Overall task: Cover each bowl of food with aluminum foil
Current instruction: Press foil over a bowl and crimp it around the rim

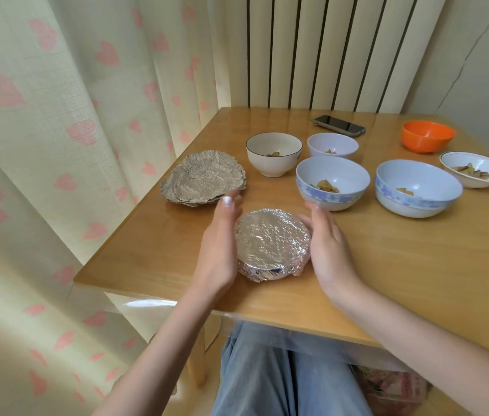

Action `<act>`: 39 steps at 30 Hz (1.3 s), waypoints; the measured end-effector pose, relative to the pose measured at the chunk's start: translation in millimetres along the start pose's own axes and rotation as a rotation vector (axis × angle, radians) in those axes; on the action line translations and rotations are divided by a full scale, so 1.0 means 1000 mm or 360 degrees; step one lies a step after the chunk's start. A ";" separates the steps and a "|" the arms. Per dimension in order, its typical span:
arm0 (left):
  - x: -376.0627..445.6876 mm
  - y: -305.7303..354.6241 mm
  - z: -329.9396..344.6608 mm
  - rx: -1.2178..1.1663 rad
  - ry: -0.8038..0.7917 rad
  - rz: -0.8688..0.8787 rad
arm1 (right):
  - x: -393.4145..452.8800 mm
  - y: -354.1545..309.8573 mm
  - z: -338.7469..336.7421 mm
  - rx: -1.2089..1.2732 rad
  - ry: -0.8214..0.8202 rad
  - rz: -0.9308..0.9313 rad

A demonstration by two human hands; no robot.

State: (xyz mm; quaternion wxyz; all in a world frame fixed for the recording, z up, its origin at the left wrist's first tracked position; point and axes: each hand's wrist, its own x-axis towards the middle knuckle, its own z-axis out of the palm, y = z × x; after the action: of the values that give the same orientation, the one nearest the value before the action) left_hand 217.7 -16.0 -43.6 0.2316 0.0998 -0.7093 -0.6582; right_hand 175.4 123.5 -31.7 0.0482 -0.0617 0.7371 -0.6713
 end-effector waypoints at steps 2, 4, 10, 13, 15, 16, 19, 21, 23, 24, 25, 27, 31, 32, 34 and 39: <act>0.000 -0.002 0.002 -0.0274 0.0087 -0.0176 | -0.008 0.000 0.000 0.0155 -0.0003 0.0130; -0.004 0.001 0.008 -0.0438 0.0094 -0.0328 | -0.016 0.002 0.009 0.0220 -0.0018 0.0217; 0.014 0.012 0.018 -0.0574 0.0286 -0.0397 | 0.019 -0.008 0.028 0.0321 -0.0056 0.0206; 0.027 0.008 0.021 -0.0546 0.0315 -0.0410 | 0.040 -0.007 0.032 0.0300 -0.0085 0.0157; 0.029 0.006 0.021 -0.0562 0.0300 -0.0405 | 0.047 -0.005 0.034 0.0259 -0.0090 0.0137; 0.029 0.004 0.020 -0.0569 0.0293 -0.0412 | 0.048 -0.004 0.033 0.0237 -0.0080 0.0135; 0.030 -0.001 0.012 -0.0486 0.0295 -0.0420 | 0.045 -0.007 0.027 0.0208 -0.0024 0.0134; 0.032 -0.004 0.004 -0.0345 0.0379 -0.0349 | 0.039 -0.006 0.025 0.0217 0.0069 0.0141; 0.035 -0.003 -0.002 -0.0070 0.0416 -0.0111 | 0.032 -0.006 0.028 0.0210 0.0173 0.0109; 0.035 -0.001 -0.003 0.0112 0.0377 0.0039 | 0.029 -0.007 0.032 0.0211 0.0212 0.0075; 0.037 0.002 -0.003 0.0292 0.0307 0.0183 | 0.028 -0.007 0.037 0.0217 0.0241 0.0041; 0.045 0.007 -0.001 0.0549 0.0077 0.0380 | 0.029 -0.009 0.047 0.0181 0.0290 -0.0010; 0.054 0.012 0.000 0.0748 -0.0406 0.0374 | 0.031 -0.003 0.056 0.0022 0.0379 -0.0132; 0.055 0.012 0.000 0.0773 -0.0413 0.0350 | 0.031 -0.001 0.056 -0.0013 0.0392 -0.0155; 0.056 0.011 0.001 0.0822 -0.0374 0.0337 | 0.032 0.001 0.056 -0.0077 0.0427 -0.0195; 0.054 0.006 0.006 0.0986 -0.0257 0.0406 | 0.038 -0.001 0.050 -0.0192 0.0345 -0.0215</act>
State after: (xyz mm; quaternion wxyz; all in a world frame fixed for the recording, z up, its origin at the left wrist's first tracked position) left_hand 168.9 -34.1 -27.0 0.2137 0.0234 -0.8983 -0.3831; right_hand 145.8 68.1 -35.3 -0.0806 -0.0410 0.7711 -0.6302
